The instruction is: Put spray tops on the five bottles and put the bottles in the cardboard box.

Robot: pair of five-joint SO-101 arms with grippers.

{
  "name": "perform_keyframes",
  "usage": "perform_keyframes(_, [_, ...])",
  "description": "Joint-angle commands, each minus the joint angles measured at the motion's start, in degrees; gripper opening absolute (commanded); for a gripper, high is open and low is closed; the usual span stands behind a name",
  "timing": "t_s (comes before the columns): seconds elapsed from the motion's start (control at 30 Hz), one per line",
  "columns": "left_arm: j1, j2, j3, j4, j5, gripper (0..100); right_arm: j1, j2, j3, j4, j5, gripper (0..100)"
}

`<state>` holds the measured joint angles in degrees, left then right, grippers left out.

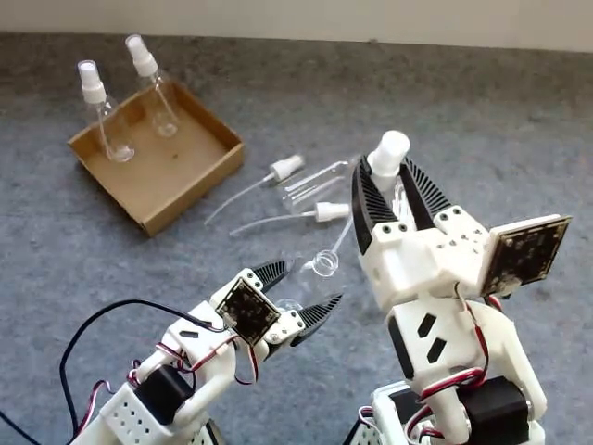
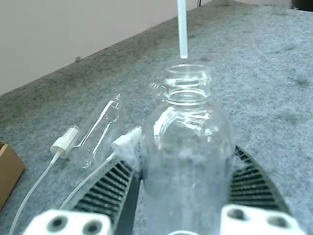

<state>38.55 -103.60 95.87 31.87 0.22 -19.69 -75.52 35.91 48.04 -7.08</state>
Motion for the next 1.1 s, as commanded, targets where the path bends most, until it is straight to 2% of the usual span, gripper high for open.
perform_keyframes(0.0, [0.7,-0.4,1.3,0.1,0.5,13,-0.6,0.0,-2.8,-1.5,-1.8,0.5])
perform_keyframes(0.63, [0.3,-0.5,1.3,-0.4,0.5,13,-0.7,0.0,5.2,1.6,-2.2,0.5])
perform_keyframes(0.73, [0.2,-0.5,1.3,-0.4,0.5,13,-4.4,0.0,7.0,2.4,-1.9,0.5])
perform_keyframes(0.87, [-0.8,-0.6,1.3,-1.4,0.5,13,-10.7,0.0,7.1,9.0,-1.8,0.7])
perform_keyframes(1.0, [-5.2,-0.6,1.3,-4.1,0.5,13,-11.8,0.0,6.7,14.1,-1.5,1.0])
perform_keyframes(1.07, [-5.8,-0.6,1.3,-4.6,0.5,13,-11.9,0.0,6.7,16.3,1.6,1.0])
